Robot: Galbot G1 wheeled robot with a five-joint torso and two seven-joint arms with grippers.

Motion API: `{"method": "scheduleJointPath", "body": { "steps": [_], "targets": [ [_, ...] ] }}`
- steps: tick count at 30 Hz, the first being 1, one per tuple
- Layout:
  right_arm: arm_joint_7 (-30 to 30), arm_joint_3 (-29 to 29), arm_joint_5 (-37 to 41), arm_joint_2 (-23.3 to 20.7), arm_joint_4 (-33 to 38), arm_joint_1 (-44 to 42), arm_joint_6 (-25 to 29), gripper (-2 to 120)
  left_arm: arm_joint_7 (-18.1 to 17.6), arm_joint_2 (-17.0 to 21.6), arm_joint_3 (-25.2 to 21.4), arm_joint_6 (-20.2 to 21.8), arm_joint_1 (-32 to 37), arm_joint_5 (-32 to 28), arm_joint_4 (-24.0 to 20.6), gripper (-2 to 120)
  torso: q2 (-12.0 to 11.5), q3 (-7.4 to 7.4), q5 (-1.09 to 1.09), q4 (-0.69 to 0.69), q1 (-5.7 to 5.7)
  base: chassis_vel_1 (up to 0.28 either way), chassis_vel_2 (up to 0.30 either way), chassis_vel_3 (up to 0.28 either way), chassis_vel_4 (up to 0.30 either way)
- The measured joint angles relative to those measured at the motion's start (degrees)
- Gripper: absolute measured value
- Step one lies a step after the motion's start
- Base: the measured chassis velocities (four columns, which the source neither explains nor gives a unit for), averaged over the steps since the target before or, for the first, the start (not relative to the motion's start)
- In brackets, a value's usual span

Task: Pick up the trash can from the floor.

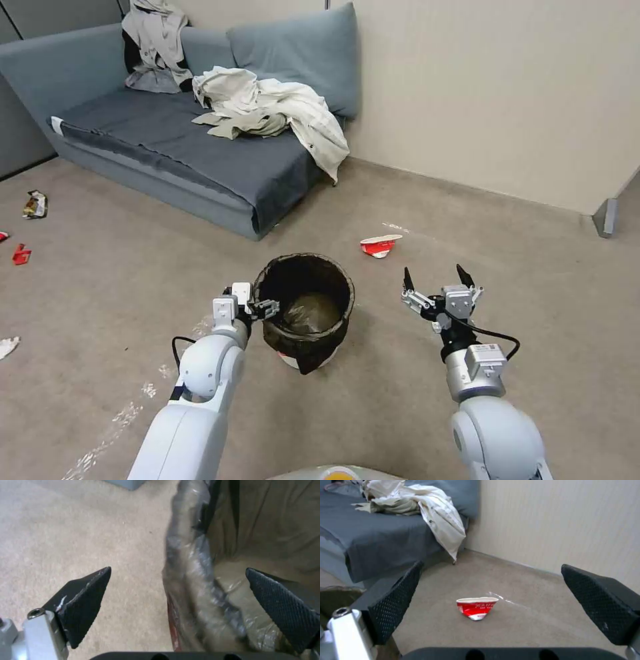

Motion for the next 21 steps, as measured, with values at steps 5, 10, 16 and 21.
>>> {"method": "scheduleJointPath", "body": {
  "steps": [5,10,16,21],
  "targets": [
    [-0.03,-0.02,0.18,-0.06,-0.13,0.13,0.04,100,-0.03,-0.28,-0.04,0.01,-0.06,0.01,0.75,100,0.0,0.0,0.01,0.01,0.0,0.0,0.0,0.0,0.0],
    [-0.04,-0.3,0.19,0.02,-0.43,0.27,0.13,100,-0.14,-0.62,-0.02,-0.02,-0.17,0.07,1.5,100,0.01,-0.01,0.03,0.01,0.0,0.0,0.0,0.0,0.0],
    [-0.04,-0.32,0.29,-0.02,-0.5,0.32,0.22,100,-0.24,-0.62,-0.12,-0.03,-0.15,0.27,2.21,100,0.01,-0.02,0.04,0.01,0.0,0.0,0.0,0.0,0.0],
    [-0.04,-0.23,0.46,-0.11,-0.57,0.34,0.26,100,-0.92,-0.64,0.0,0.89,0.01,0.19,2.02,99,0.01,-0.01,0.02,0.01,-0.01,0.0,0.0,0.0,0.0]
  ]
}}
